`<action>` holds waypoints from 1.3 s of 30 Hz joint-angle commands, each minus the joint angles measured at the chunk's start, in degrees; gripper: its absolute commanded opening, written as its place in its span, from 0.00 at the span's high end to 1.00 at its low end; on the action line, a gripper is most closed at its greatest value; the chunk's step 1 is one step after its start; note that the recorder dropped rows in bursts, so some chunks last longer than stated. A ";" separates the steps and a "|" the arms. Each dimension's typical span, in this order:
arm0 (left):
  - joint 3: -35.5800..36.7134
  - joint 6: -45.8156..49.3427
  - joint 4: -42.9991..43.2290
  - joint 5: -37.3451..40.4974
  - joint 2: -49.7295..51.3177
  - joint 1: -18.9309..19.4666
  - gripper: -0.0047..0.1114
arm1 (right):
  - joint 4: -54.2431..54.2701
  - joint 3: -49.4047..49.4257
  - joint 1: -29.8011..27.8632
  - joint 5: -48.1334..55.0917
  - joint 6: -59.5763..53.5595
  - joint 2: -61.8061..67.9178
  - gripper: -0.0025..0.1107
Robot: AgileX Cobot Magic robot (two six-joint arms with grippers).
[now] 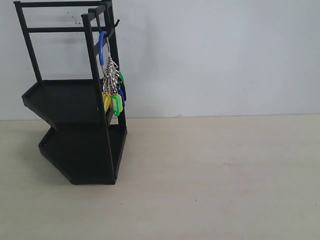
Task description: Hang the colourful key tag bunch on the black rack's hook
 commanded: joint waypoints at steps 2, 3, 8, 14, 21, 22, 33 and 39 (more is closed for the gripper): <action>-0.08 0.06 -0.20 -0.43 -0.12 -0.07 0.92 | -3.15 14.95 -0.13 -10.45 -1.56 -7.12 0.98; -0.08 0.06 -0.20 -0.43 -0.12 -0.07 0.92 | -3.05 16.22 -0.13 -10.94 -1.45 -7.12 0.98; -0.08 0.06 -0.20 -0.43 -0.12 -0.07 0.92 | -2.89 16.22 -0.13 -2.84 -0.72 -7.12 0.98; -0.08 0.06 -0.20 -0.43 -0.12 -0.07 0.92 | -3.44 16.22 -0.13 2.11 -0.72 -7.12 0.98; -0.08 0.06 -0.20 -0.43 -0.12 -0.07 0.92 | -3.32 16.22 -0.13 2.12 -0.27 -7.12 0.98; -0.08 0.06 -0.20 -0.43 -0.12 -0.07 0.92 | -3.32 16.22 -0.13 2.12 0.16 -7.12 0.98; -0.08 0.06 -0.20 -0.43 -0.12 -0.07 0.92 | -2.66 16.22 -0.13 2.12 1.22 -7.12 0.98; -0.08 0.06 -0.20 -0.43 -0.12 -0.07 0.92 | -2.66 16.22 -0.13 2.12 1.22 -7.12 0.98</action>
